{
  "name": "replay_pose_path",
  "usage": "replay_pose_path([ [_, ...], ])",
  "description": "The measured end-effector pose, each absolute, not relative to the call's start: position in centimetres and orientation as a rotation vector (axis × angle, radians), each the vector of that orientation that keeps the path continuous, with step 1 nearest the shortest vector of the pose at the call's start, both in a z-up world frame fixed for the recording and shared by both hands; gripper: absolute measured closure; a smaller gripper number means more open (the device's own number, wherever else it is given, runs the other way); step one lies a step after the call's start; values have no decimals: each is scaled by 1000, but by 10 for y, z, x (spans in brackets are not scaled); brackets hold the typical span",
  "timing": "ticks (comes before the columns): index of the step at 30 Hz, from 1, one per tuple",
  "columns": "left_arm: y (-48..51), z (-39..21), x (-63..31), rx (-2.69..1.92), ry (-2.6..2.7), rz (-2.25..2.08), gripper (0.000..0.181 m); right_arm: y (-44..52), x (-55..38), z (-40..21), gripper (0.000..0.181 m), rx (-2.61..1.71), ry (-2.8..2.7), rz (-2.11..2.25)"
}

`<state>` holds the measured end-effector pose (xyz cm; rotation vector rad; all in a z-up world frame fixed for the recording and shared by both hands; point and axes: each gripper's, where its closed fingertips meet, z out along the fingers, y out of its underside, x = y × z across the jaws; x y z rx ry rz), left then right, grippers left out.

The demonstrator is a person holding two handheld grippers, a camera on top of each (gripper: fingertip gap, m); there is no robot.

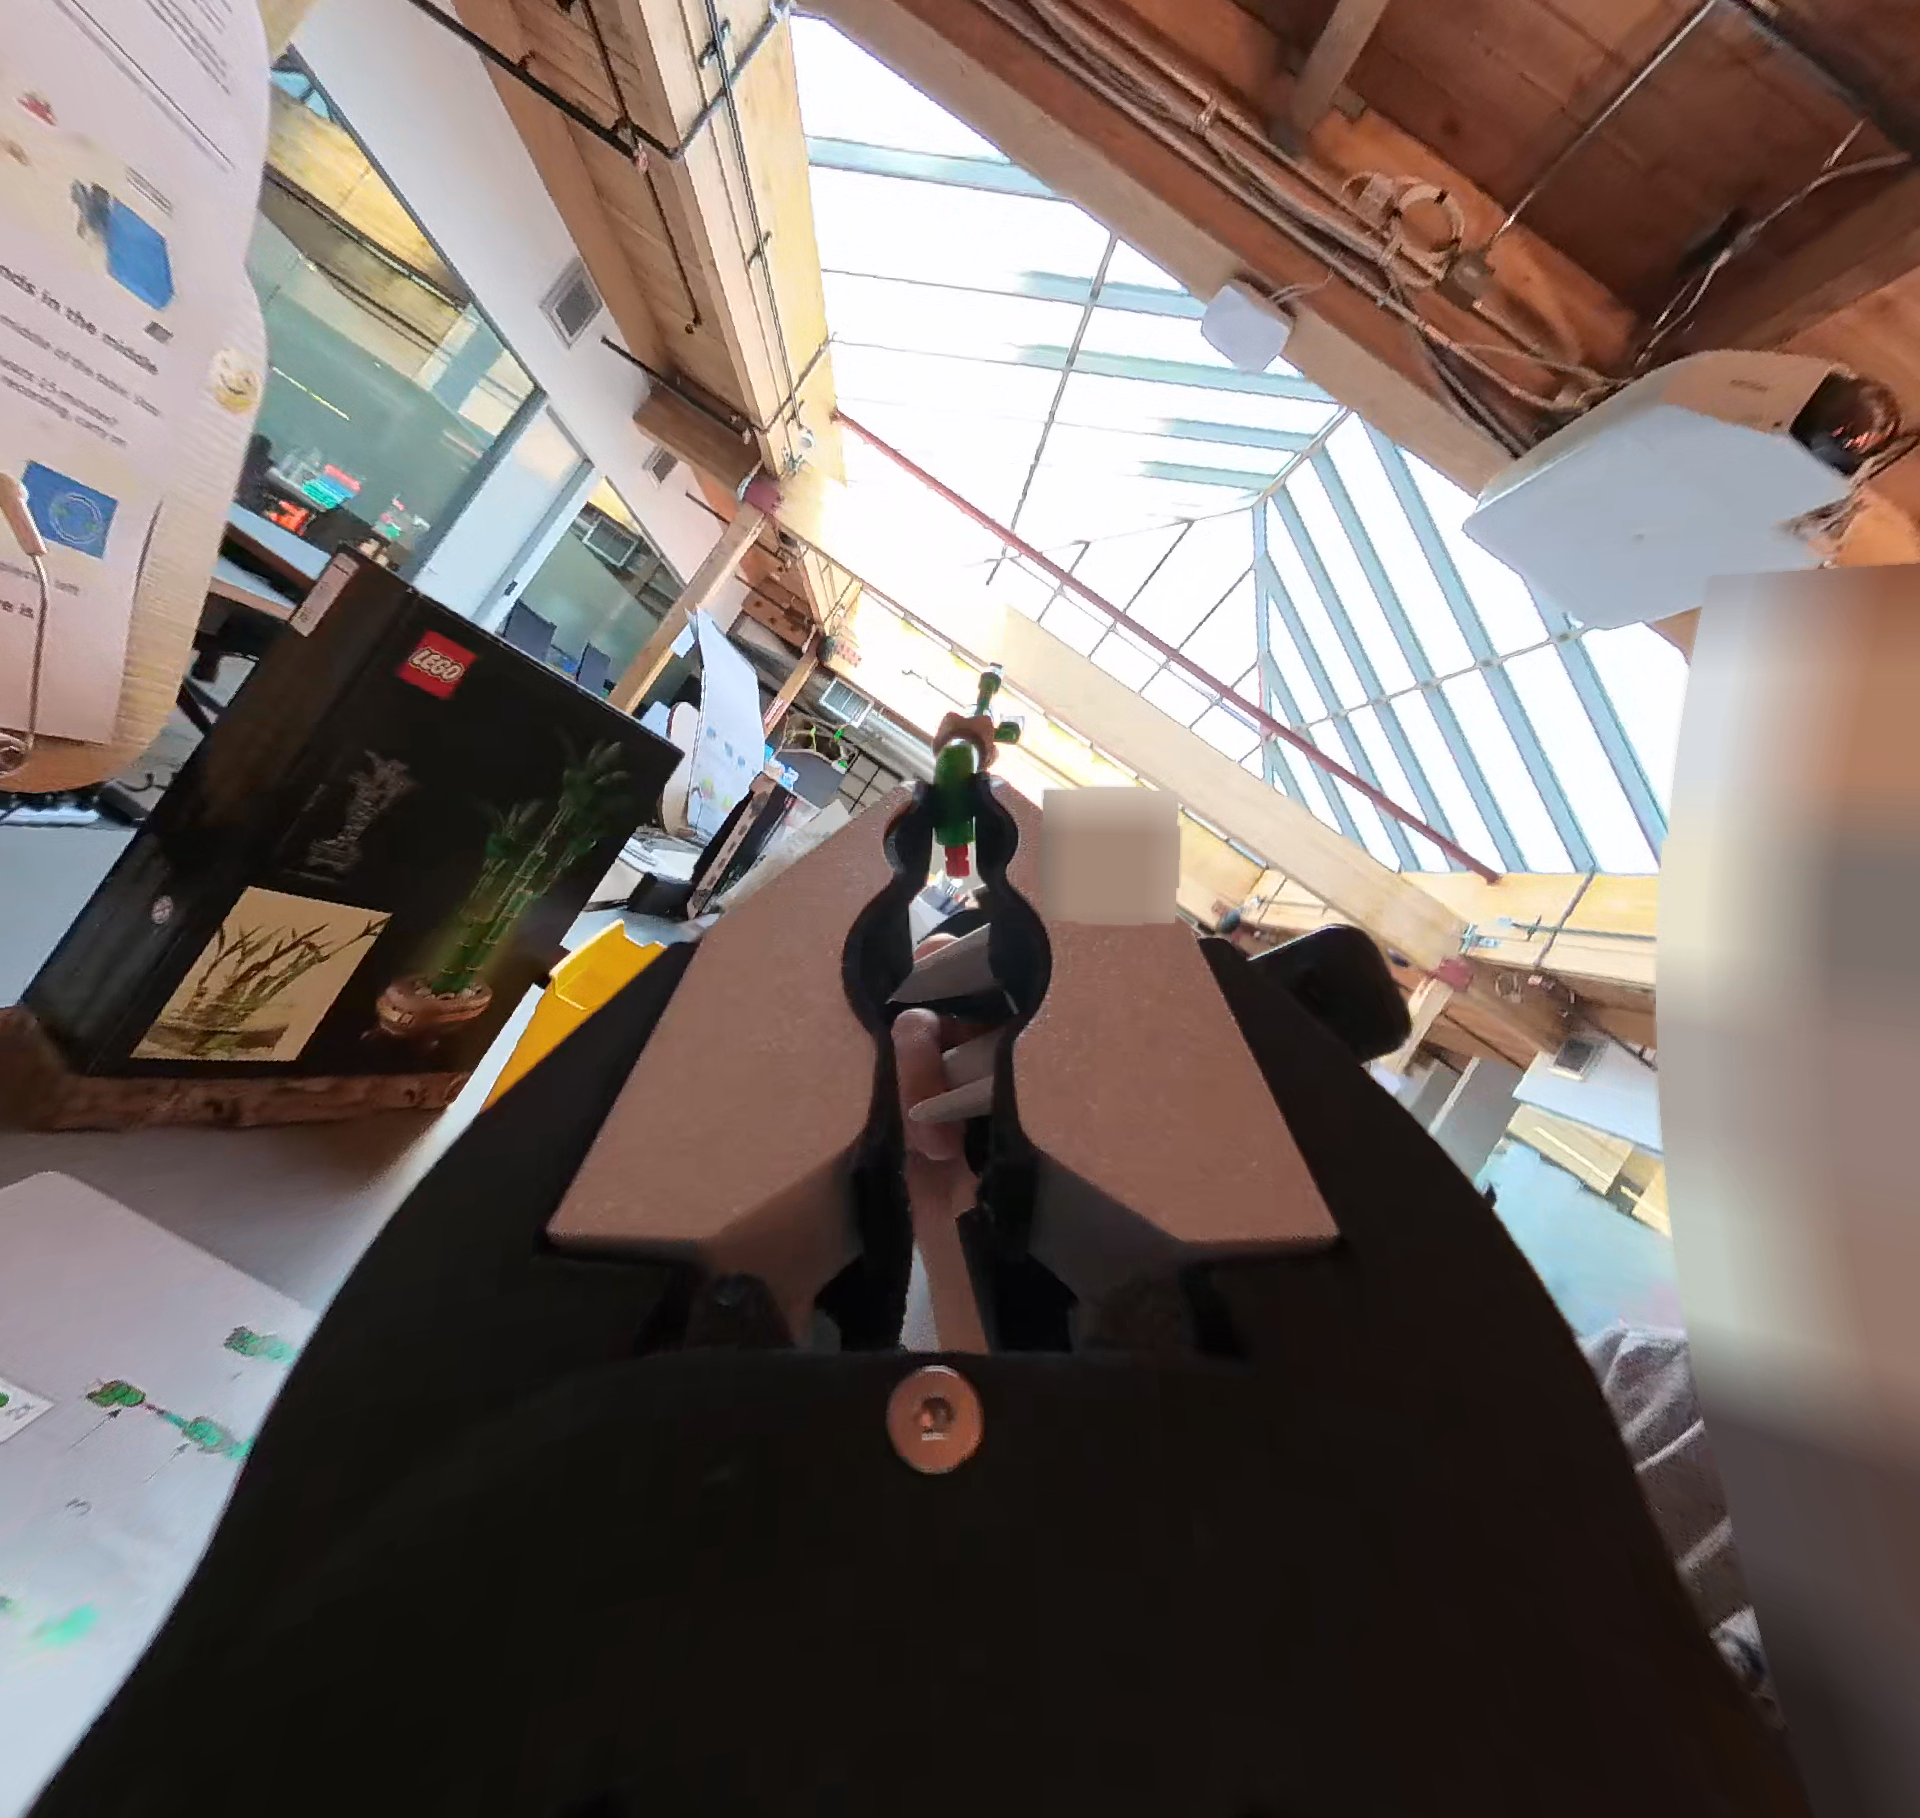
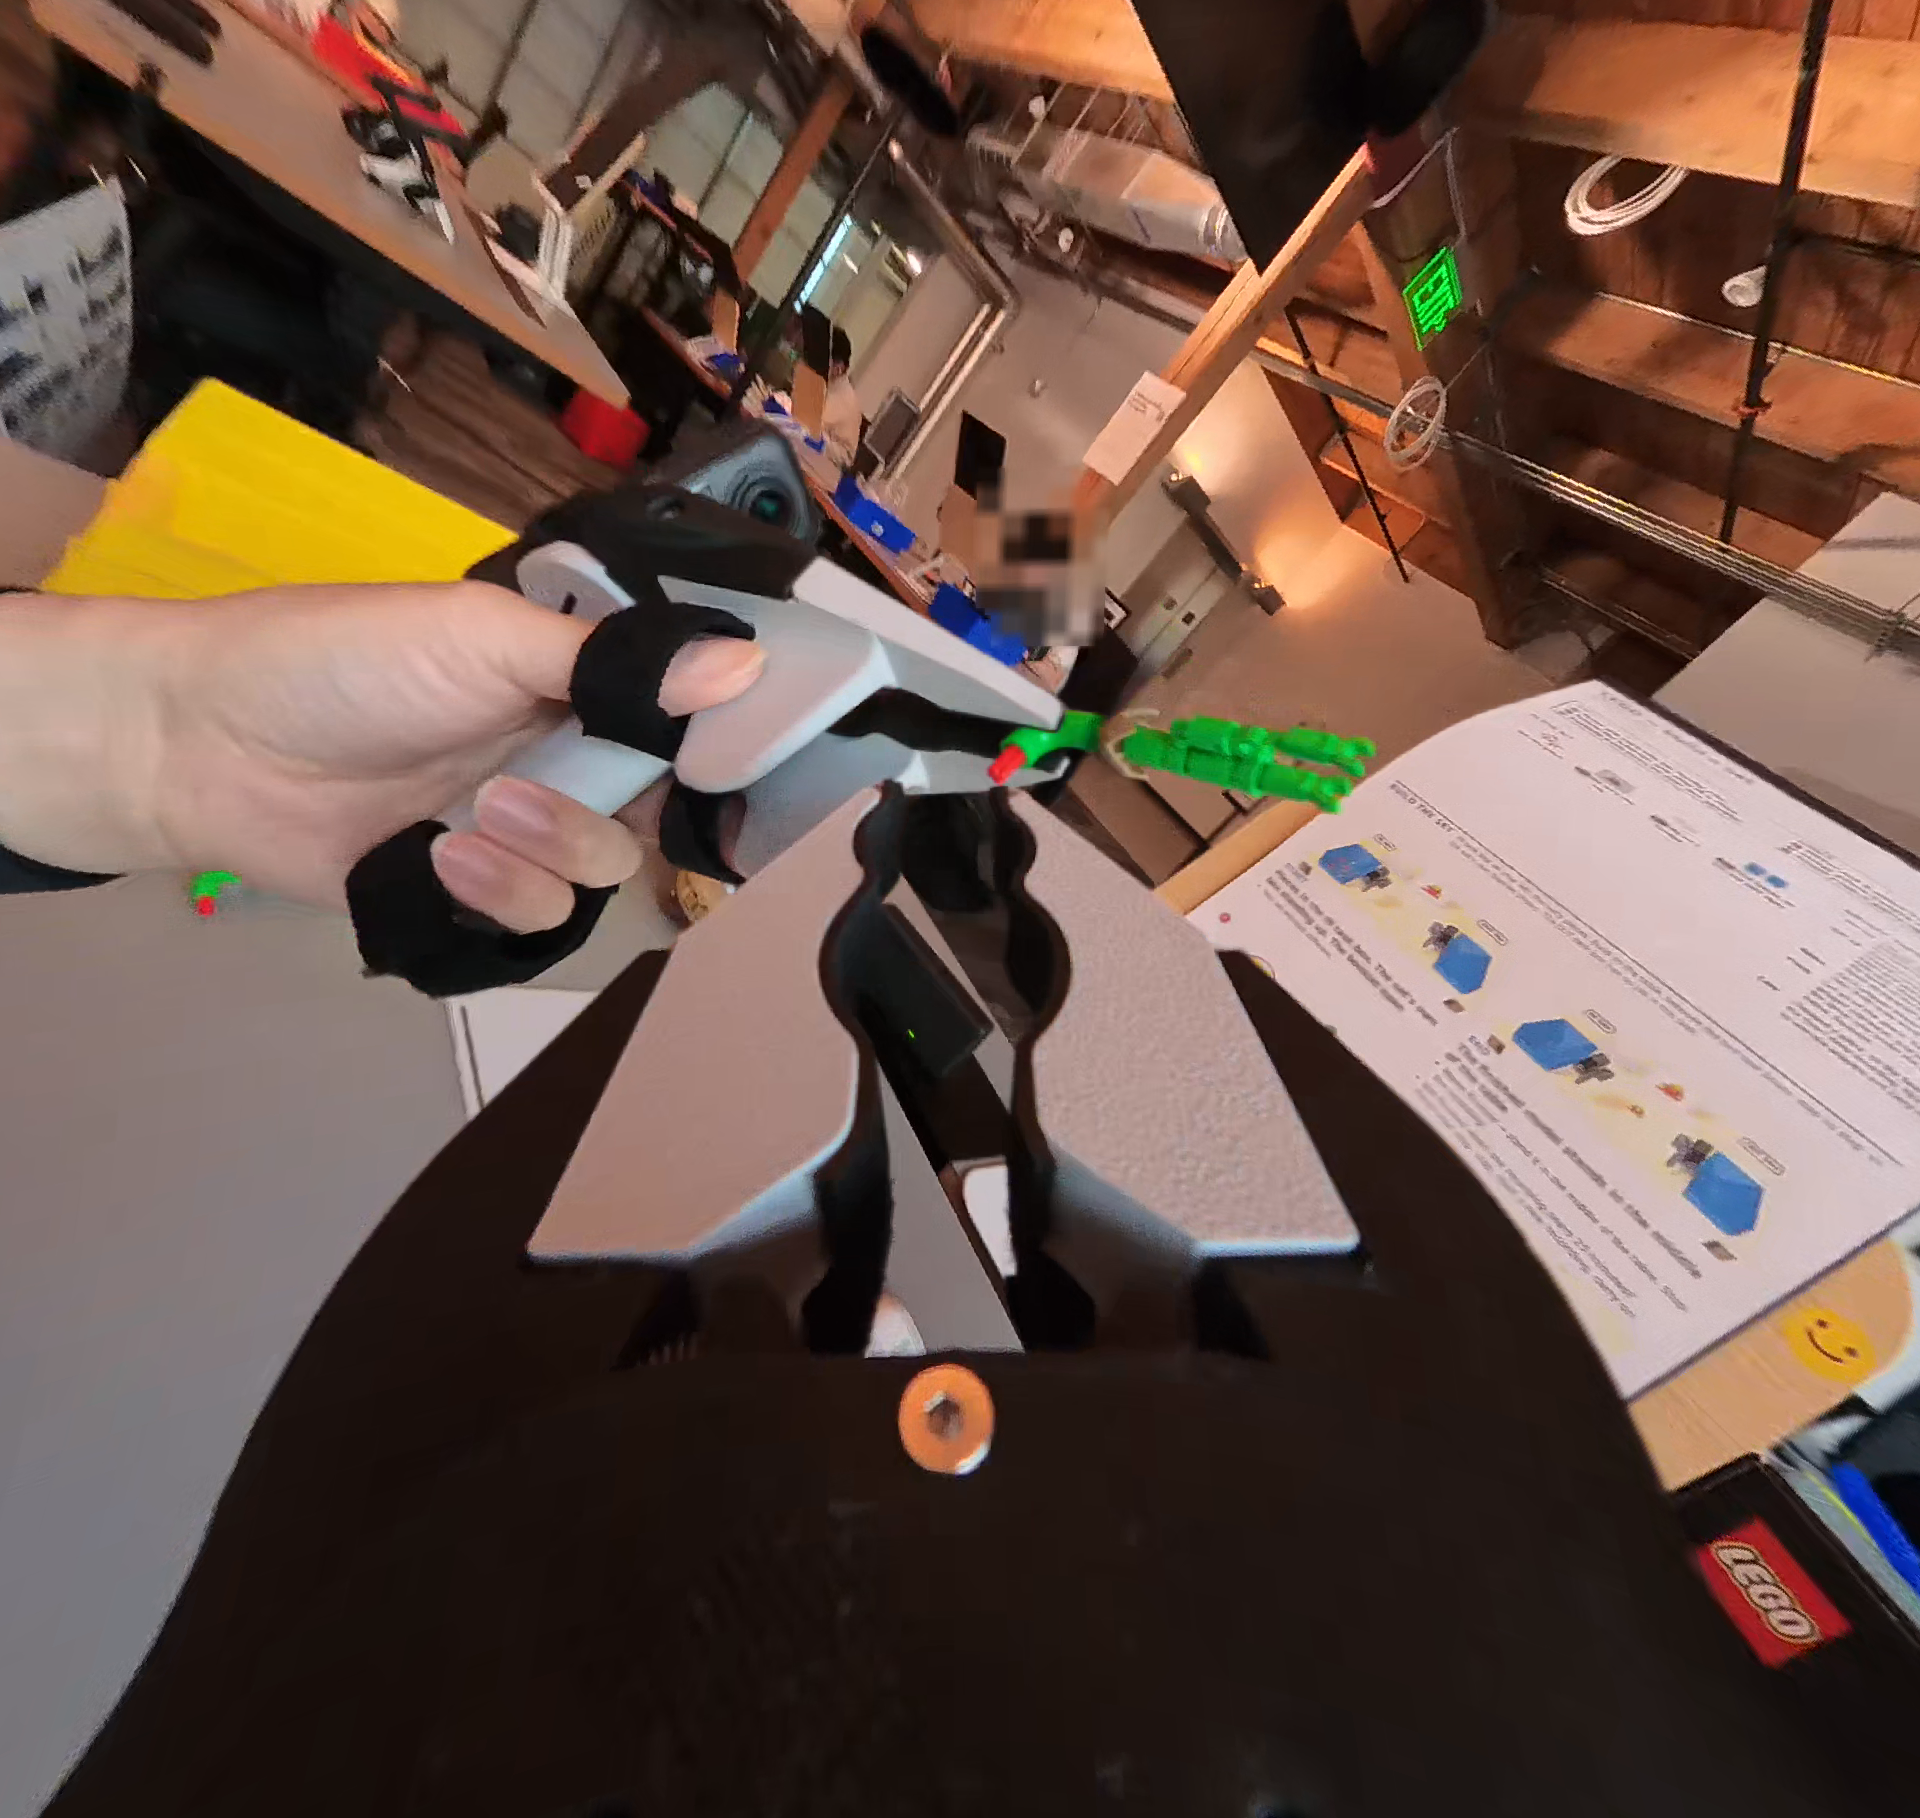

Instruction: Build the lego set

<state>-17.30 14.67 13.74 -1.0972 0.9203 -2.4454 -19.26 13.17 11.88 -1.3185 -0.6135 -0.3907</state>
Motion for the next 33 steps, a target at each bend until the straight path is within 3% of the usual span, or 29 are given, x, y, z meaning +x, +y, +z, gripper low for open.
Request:
replay_pose_path([
  [10,149,117,-162,-1265,1088,-2278,176,124,-191,121,175,-1247,-739,-673],
  [15,153,95,-156,-1414,1216,-2083,175,137,-173,99,131,-1424,-837,-952],
  [25,136,61,-144,-1525,1446,-1773,176,155,-156,59,157,-1661,-821,-911],
  [33,136,52,-142,-1541,1510,-1643,175,158,-154,48,158,-1708,-842,-899],
])
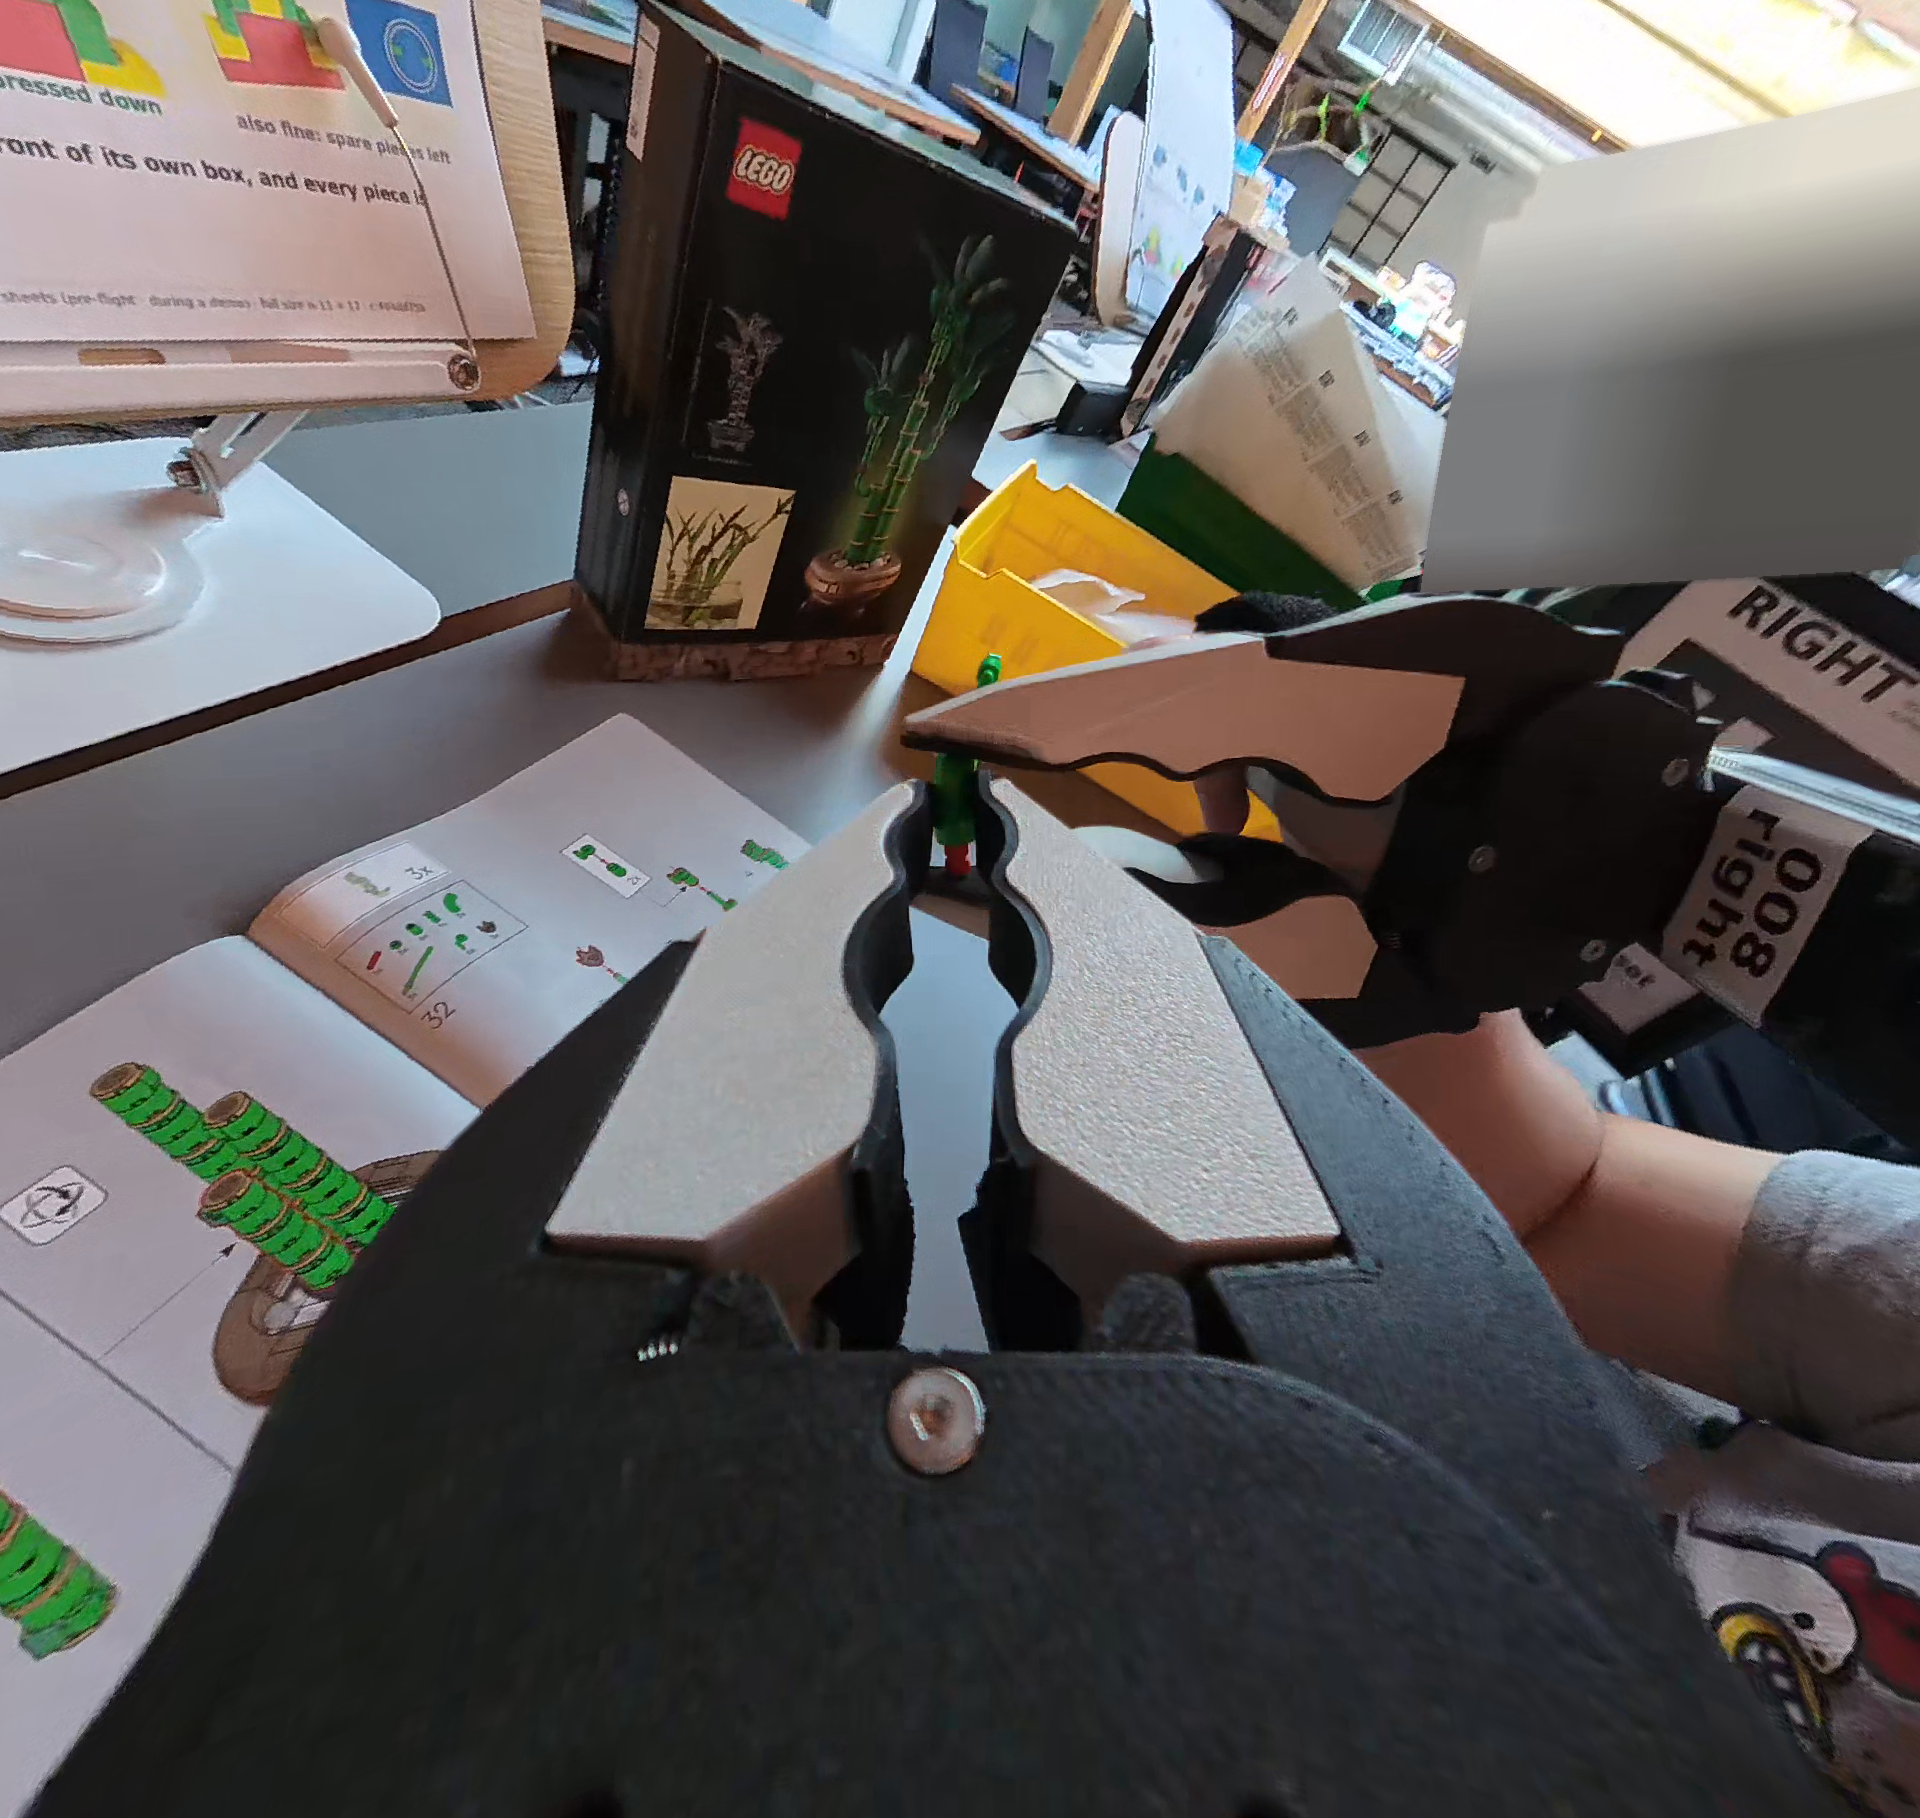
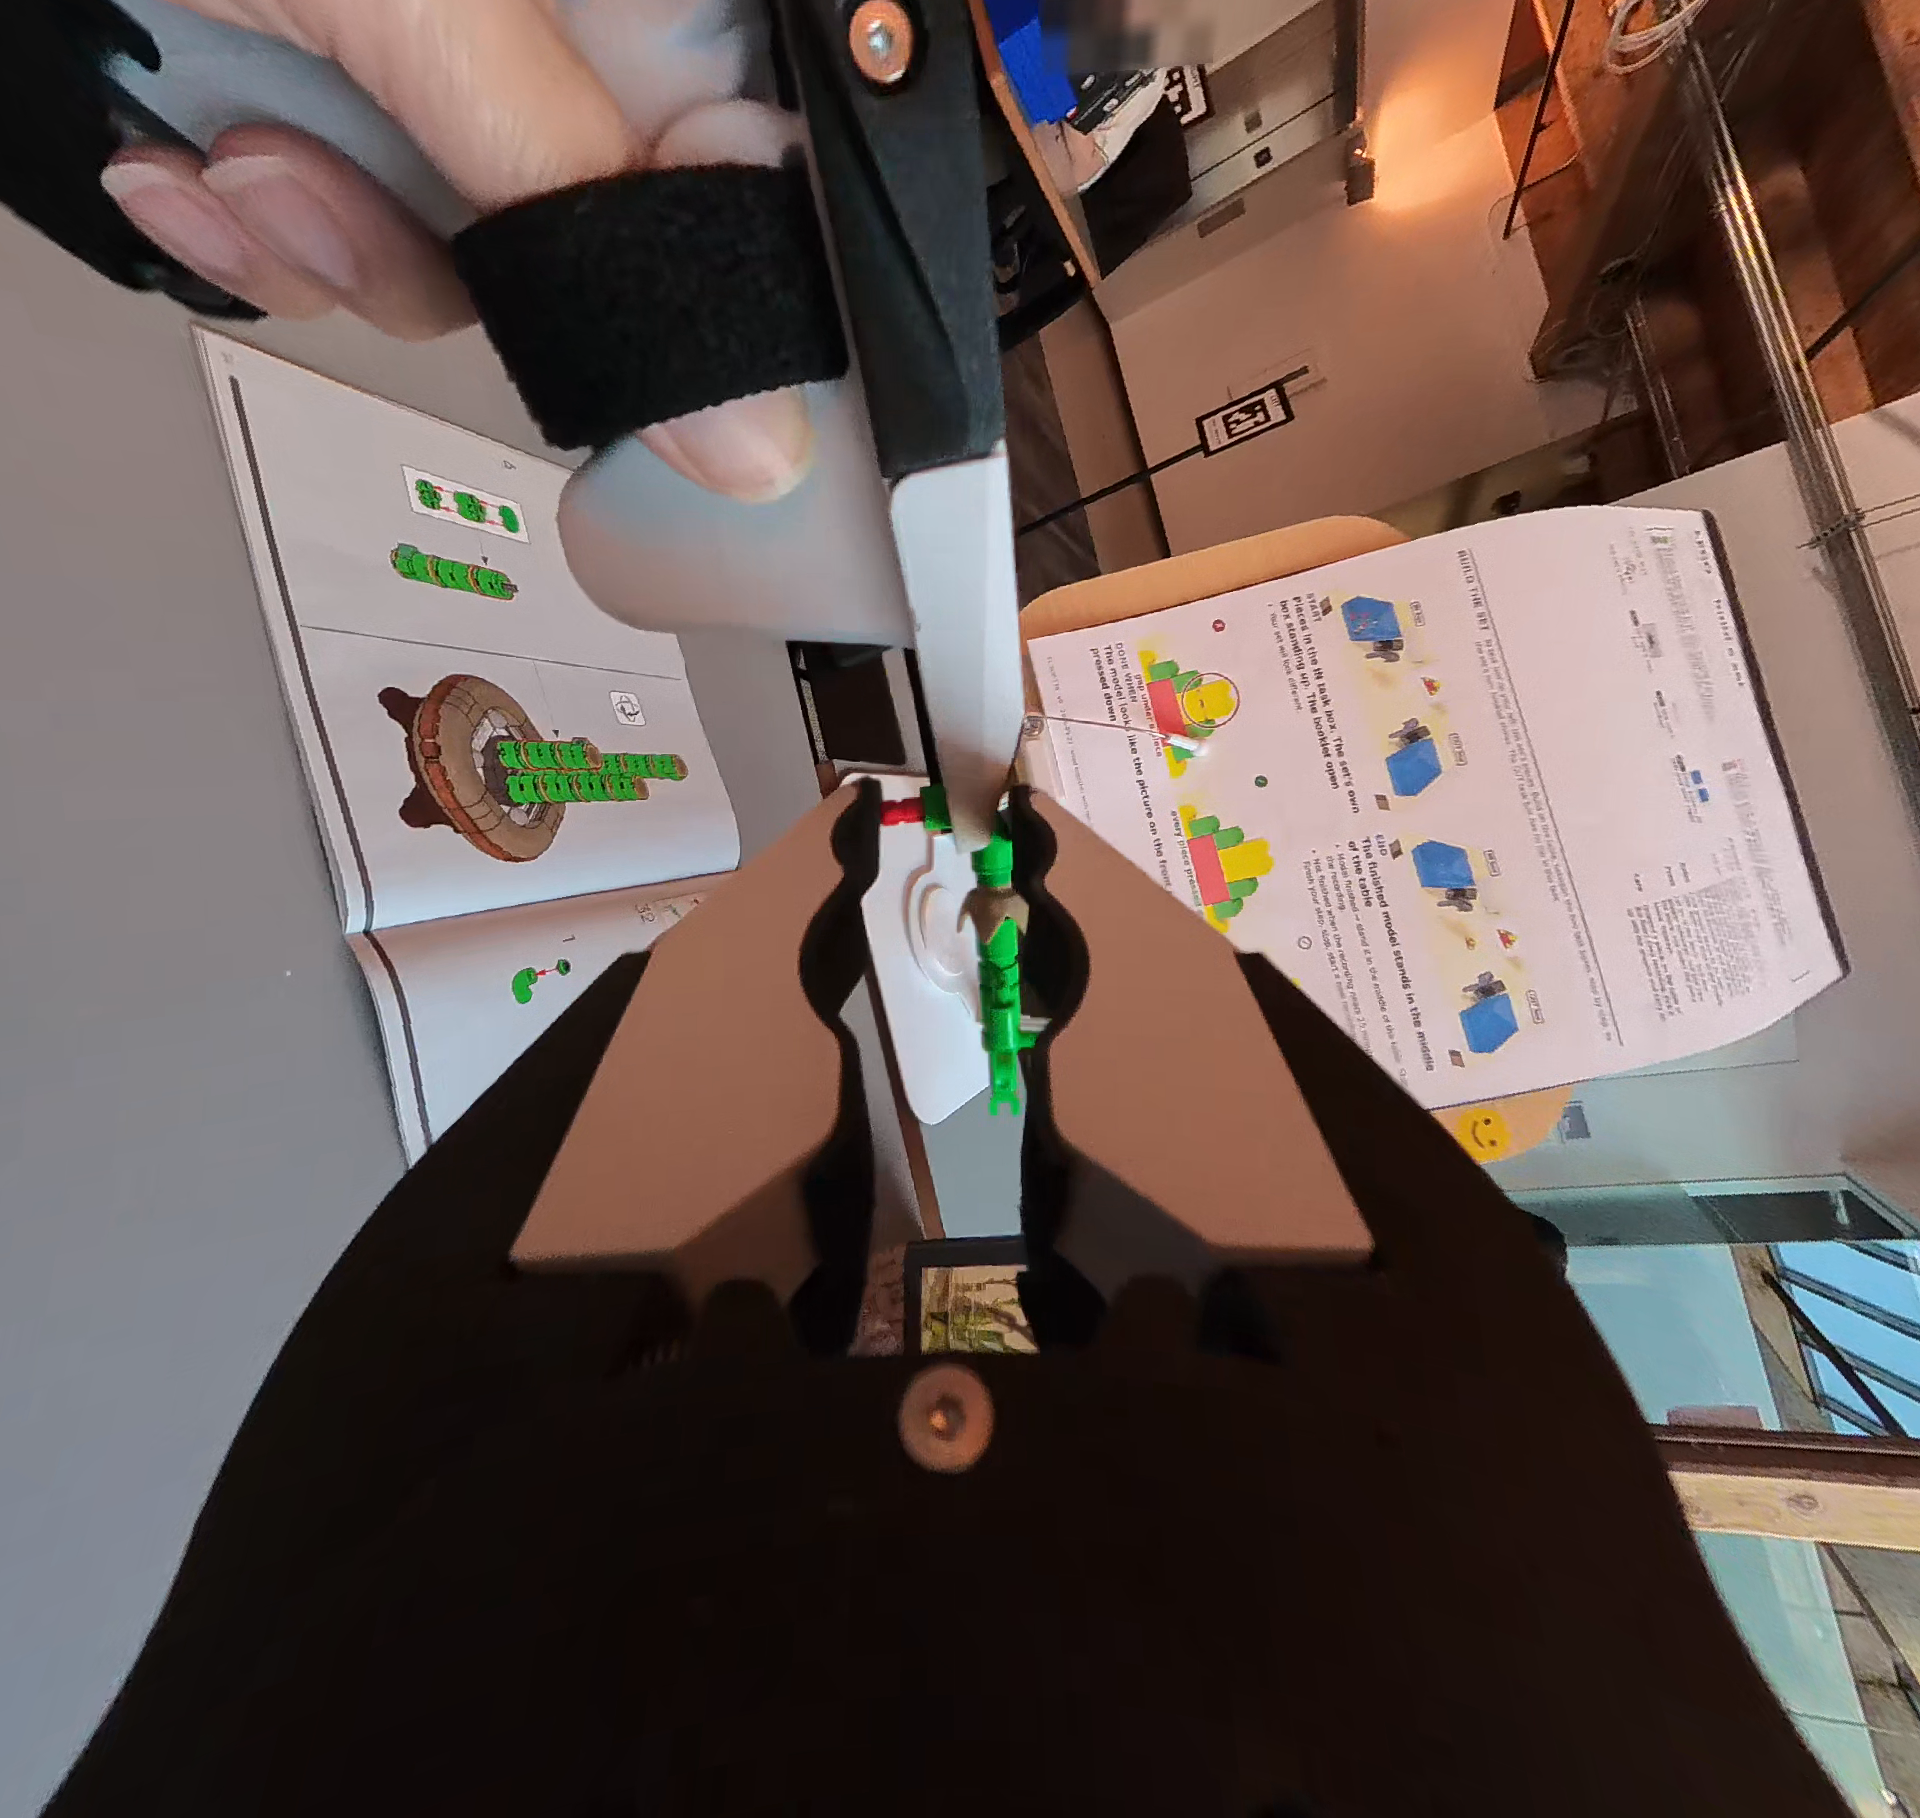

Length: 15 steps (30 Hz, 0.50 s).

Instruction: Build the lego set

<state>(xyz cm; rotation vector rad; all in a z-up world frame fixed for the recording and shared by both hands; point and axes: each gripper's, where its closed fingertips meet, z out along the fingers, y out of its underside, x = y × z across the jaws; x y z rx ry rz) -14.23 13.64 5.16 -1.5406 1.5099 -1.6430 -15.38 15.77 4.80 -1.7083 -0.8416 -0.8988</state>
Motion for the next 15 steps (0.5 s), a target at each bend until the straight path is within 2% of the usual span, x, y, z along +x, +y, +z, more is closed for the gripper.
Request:
replay_pose_path([
  [7,136,46,-143,-1556,1554,-1591,175,158,-156,43,160,-1704,-882,-899],
  [15,135,57,-154,-1572,1565,-1874,174,156,-162,51,161,-1675,-855,-847],
])
